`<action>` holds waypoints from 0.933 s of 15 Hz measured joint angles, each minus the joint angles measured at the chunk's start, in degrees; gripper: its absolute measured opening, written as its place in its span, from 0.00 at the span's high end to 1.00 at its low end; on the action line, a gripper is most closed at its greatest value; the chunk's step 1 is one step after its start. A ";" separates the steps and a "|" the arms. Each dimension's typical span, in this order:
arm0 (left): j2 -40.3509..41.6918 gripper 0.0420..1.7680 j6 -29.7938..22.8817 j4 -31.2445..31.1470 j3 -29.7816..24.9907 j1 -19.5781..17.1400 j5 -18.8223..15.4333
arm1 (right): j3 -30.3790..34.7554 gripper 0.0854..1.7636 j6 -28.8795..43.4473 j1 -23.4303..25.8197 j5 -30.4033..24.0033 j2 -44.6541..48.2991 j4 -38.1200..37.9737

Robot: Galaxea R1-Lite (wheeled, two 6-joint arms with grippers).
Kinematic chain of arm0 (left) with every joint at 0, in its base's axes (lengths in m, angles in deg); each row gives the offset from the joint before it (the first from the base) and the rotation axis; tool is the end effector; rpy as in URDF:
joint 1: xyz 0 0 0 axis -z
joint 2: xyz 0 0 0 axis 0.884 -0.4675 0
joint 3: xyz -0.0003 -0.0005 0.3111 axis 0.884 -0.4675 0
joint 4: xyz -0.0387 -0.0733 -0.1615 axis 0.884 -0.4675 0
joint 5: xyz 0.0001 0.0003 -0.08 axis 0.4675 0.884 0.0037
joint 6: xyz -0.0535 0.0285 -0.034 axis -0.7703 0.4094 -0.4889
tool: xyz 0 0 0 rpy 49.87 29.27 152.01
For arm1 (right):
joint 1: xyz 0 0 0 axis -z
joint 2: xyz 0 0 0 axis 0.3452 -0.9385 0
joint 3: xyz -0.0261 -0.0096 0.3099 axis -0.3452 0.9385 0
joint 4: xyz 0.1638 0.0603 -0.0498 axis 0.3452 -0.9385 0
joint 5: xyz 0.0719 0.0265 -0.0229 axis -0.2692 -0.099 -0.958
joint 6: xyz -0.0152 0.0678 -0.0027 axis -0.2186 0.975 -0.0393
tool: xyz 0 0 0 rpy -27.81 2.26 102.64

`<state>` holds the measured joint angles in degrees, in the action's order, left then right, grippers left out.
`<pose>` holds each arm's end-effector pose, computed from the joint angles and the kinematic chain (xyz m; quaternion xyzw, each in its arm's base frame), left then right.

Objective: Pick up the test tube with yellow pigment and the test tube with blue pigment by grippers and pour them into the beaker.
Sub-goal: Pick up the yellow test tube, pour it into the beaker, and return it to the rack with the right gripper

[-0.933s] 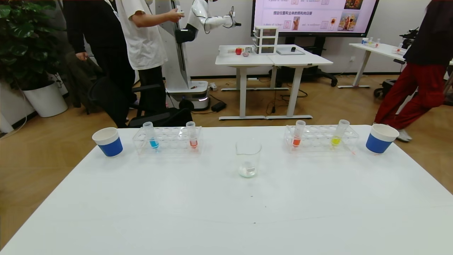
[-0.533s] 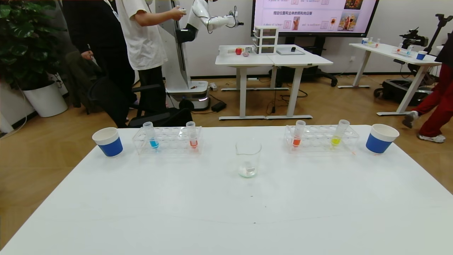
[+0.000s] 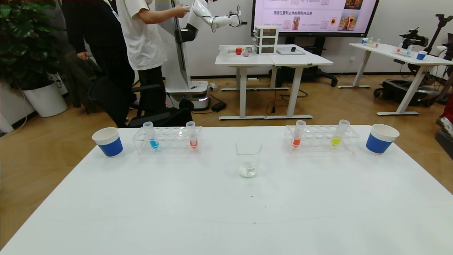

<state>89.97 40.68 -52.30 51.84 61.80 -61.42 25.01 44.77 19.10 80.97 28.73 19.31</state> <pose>0.0034 -0.0008 0.0746 0.0069 0.0024 -0.0032 1.0000 0.1526 0.0044 0.2367 0.0038 -0.0554 0.0198 0.9983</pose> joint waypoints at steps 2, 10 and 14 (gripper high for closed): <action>0.00 0.01 -0.02 0.00 0.00 0.00 0.00 | -0.74 0.02 0.66 0.33 -0.20 -10.05 8.08; 0.00 0.01 0.00 0.02 0.00 0.00 0.00 | -4.90 0.02 1.88 3.62 -1.16 -49.10 42.86; 0.00 0.01 0.00 0.00 0.00 0.00 0.00 | -9.81 0.02 3.33 5.39 -2.44 -62.42 46.14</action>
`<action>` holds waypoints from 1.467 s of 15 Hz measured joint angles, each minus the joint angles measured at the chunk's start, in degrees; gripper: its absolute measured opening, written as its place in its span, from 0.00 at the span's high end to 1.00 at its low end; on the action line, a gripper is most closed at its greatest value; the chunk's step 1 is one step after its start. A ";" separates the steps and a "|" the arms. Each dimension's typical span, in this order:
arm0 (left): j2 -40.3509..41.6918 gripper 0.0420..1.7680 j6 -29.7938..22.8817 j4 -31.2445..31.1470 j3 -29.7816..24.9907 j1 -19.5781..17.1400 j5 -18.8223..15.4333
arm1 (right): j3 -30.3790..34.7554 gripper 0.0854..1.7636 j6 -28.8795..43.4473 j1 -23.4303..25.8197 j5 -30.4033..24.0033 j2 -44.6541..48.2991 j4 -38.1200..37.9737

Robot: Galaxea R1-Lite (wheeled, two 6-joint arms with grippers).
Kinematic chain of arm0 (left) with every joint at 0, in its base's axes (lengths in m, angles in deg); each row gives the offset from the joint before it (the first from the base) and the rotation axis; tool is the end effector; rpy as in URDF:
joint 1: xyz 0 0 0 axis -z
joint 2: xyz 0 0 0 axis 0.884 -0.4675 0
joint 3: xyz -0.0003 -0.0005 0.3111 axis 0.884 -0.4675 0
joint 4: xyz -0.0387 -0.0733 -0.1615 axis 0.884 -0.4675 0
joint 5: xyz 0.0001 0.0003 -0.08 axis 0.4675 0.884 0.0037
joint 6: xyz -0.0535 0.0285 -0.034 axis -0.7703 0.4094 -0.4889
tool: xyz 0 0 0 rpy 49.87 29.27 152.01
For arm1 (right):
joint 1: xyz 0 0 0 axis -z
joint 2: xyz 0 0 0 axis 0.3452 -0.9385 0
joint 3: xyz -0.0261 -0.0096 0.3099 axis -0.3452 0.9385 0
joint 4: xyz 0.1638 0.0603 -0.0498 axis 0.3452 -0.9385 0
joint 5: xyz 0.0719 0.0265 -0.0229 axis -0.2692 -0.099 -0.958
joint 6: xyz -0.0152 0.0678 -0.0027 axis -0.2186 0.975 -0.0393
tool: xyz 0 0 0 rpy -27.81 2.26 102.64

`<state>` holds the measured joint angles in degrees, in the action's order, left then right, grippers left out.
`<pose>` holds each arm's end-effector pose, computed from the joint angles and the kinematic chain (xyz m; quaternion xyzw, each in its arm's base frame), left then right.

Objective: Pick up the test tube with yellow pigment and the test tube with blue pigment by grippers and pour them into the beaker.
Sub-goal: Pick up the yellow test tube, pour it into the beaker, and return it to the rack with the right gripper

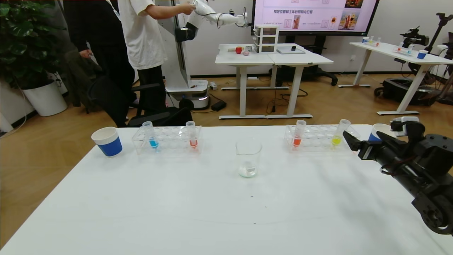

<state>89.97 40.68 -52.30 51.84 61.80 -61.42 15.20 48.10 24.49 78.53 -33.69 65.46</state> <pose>0.0034 -0.0008 0.0746 0.0069 0.0024 -0.0032 1.0000 0.3747 -0.0237 0.1088 0.0330 0.0007 -0.0062 0.9994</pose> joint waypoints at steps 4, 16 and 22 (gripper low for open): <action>0.00 0.01 0.00 0.02 0.00 0.00 -0.05 | -4.68 0.02 0.09 0.22 -0.02 -6.31 0.15; 0.00 0.01 -0.02 0.00 0.00 0.02 -0.02 | -23.70 0.02 -0.20 0.00 -0.71 -16.51 -2.04; 0.00 0.01 -0.02 0.02 0.00 0.00 -0.02 | -25.31 0.02 -0.20 0.11 -1.34 -17.58 -1.82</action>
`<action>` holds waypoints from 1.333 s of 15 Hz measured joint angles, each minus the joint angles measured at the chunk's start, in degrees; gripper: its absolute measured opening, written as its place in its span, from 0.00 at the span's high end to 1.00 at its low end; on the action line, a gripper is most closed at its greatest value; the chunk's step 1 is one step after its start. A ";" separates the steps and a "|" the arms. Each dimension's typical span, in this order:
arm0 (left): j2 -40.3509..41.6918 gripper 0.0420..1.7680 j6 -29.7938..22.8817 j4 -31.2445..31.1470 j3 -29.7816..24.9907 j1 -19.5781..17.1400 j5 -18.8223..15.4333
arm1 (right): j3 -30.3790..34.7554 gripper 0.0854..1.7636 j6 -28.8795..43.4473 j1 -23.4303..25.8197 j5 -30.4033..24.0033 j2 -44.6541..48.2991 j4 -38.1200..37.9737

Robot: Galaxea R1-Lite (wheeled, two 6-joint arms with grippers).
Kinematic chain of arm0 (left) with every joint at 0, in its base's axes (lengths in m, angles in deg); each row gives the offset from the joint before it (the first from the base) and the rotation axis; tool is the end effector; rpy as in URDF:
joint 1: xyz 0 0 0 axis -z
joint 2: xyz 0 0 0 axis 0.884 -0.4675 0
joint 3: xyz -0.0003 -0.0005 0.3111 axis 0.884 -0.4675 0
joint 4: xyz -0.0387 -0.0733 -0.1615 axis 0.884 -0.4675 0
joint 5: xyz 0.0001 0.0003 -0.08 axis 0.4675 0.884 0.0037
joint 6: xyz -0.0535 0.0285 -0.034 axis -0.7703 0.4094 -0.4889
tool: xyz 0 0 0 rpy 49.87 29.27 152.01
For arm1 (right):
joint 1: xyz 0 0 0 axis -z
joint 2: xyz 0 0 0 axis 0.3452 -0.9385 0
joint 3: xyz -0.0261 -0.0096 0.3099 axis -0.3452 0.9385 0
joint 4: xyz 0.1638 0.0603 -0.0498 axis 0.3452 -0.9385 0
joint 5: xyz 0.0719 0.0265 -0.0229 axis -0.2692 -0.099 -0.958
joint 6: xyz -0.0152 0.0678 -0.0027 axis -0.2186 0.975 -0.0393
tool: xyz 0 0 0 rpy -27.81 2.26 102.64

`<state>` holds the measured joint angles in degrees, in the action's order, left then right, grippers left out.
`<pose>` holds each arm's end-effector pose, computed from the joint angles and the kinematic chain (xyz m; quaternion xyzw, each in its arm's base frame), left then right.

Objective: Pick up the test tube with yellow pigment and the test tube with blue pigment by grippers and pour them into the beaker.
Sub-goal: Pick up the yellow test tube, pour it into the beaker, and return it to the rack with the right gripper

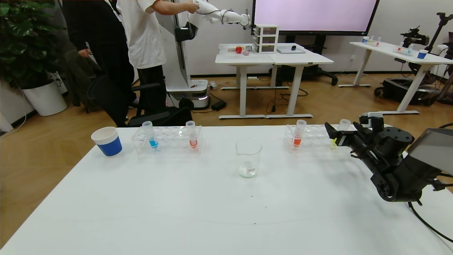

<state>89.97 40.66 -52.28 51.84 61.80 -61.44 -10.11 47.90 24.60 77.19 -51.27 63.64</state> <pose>0.0034 -0.0008 0.0747 0.0067 0.0022 -0.0033 1.0000 0.4705 -0.0302 0.0784 0.0270 -0.0503 0.0062 0.9983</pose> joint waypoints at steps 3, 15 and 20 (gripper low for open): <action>0.00 0.01 0.00 -0.02 0.00 0.00 0.00 | 0.12 0.40 0.00 0.00 -0.04 0.00 0.04; 0.00 0.01 0.00 0.00 0.00 0.00 0.02 | -0.27 0.75 -0.41 0.02 -0.15 4.46 -1.49; 0.00 0.01 0.00 -0.02 0.00 0.02 0.00 | -1.73 0.75 -0.60 0.06 -0.34 8.24 -4.71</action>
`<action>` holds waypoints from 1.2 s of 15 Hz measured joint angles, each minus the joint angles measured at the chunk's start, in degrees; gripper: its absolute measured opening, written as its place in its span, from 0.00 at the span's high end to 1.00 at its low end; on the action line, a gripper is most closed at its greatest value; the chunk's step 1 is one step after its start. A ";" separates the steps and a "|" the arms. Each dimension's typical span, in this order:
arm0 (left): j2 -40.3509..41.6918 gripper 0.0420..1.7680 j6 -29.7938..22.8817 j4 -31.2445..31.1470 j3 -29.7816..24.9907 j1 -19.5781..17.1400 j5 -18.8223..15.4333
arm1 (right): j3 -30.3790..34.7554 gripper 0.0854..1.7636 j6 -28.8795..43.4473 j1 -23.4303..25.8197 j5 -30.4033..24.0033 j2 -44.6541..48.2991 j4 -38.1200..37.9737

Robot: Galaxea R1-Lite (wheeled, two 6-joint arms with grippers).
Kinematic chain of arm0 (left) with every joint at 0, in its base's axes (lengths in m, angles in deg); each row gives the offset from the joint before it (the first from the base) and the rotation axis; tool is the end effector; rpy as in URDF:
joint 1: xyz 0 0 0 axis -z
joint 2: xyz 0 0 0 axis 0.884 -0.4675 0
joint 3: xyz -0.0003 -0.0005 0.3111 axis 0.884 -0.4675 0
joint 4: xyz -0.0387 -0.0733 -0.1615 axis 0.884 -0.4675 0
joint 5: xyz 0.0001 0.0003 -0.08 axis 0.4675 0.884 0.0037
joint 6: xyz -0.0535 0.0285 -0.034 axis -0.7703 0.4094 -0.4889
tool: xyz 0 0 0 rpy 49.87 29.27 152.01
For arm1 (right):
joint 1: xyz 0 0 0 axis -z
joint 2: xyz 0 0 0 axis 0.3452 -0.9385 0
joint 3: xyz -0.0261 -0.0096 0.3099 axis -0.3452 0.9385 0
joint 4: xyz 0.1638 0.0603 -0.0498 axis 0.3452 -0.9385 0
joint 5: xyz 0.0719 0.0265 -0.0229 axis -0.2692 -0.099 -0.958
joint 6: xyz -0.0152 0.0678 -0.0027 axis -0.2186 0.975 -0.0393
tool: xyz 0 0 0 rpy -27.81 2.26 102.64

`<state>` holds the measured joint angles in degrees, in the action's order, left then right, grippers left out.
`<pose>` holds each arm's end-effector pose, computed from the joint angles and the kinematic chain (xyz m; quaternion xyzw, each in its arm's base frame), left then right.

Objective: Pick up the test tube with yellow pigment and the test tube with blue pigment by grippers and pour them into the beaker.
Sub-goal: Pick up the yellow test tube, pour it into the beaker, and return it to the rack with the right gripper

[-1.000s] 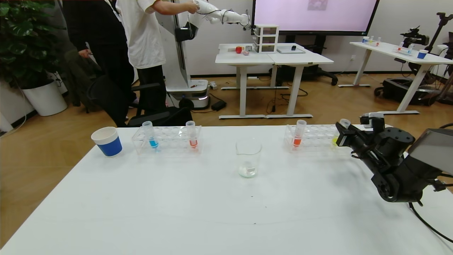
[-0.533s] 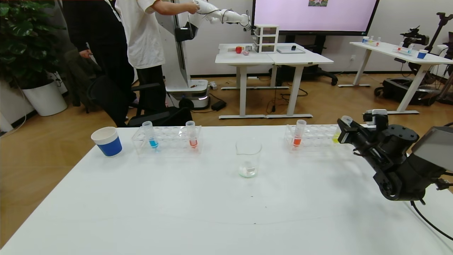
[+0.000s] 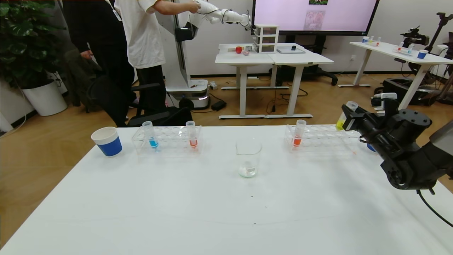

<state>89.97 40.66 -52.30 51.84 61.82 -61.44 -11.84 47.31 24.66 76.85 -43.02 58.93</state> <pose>0.0034 -0.0008 0.0746 0.0067 0.0024 -0.0035 1.0000 0.4602 -0.0294 0.1413 0.0177 -0.0960 0.0095 0.9952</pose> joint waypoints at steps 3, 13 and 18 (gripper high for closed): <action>0.00 0.01 0.02 0.00 0.00 -0.02 0.00 | -0.69 0.75 -0.02 -0.02 -0.07 0.50 -0.23; 0.00 0.01 0.02 0.00 0.00 -0.02 0.00 | -19.69 0.75 -3.19 -12.56 -0.57 2.18 -18.86; 0.00 0.01 0.00 0.02 0.00 -0.02 0.02 | -22.54 0.75 -13.60 -21.30 -5.17 0.88 -20.85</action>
<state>89.97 40.66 -52.28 51.84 61.80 -61.42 -34.38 33.70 3.36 71.68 -42.15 38.09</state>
